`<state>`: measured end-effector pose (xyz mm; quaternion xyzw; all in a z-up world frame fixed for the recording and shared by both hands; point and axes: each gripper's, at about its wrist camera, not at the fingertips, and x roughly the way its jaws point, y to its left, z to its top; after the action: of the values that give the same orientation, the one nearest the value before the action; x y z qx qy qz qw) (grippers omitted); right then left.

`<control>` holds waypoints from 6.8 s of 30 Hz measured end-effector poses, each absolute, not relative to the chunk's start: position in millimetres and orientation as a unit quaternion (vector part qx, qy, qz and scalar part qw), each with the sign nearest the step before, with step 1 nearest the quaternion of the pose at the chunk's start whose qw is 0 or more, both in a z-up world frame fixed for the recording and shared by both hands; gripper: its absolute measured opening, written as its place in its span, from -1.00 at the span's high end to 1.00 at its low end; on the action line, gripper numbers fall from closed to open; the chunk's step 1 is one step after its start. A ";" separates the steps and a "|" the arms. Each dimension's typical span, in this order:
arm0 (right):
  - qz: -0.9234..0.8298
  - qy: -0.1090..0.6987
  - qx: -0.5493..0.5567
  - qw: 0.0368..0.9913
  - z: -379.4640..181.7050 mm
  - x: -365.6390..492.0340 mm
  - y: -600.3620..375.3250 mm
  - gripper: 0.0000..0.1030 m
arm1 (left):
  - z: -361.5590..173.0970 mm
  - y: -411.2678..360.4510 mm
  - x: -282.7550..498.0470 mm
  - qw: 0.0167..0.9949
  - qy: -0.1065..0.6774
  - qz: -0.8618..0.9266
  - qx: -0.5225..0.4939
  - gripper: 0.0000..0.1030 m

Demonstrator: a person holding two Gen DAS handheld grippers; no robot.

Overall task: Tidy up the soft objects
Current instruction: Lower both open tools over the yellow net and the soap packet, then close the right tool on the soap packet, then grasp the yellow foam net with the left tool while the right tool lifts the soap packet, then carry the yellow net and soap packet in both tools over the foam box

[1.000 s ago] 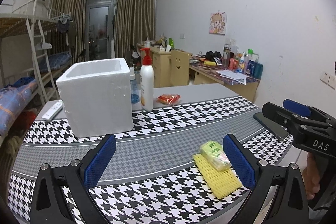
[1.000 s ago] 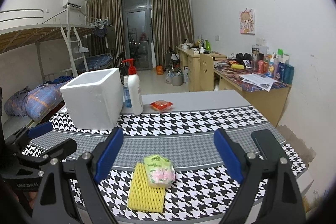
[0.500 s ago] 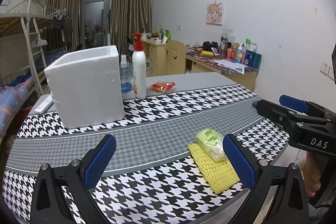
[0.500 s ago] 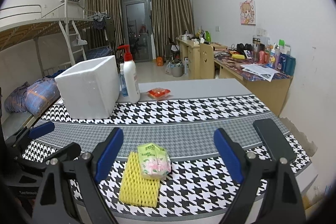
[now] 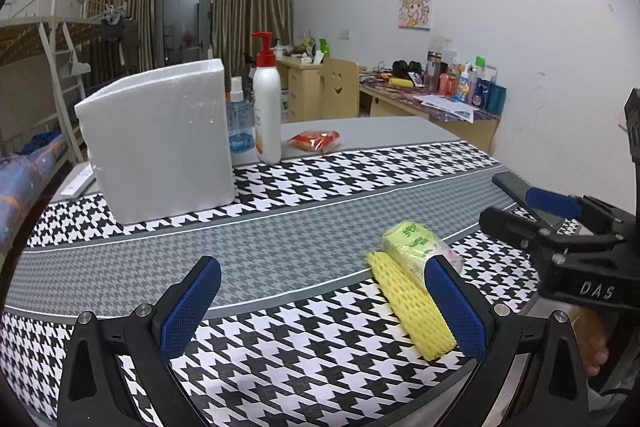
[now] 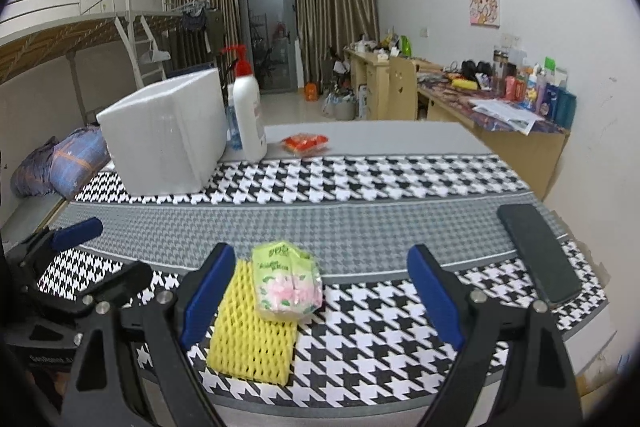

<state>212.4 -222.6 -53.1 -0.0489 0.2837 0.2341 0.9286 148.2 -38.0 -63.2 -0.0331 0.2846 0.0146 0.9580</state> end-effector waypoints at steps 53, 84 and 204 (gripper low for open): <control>0.266 0.394 -0.024 0.879 -105.5 253.1 -225.3 0.18 | -100.8 -63.4 187.2 0.928 0.370 -0.025 -0.033 -0.98; 0.219 0.375 -0.008 0.901 -99.9 239.2 -275.5 0.17 | -122.0 -111.1 215.2 0.904 0.423 -0.060 -0.014 -0.40; 0.334 0.191 -0.074 0.920 52.9 250.1 -89.0 0.17 | 79.0 76.9 200.0 0.981 0.177 0.084 0.009 0.79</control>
<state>250.1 -89.0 52.9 -0.0744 0.1910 0.3338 0.9201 200.0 76.9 79.0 0.0087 0.1772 0.0842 0.9805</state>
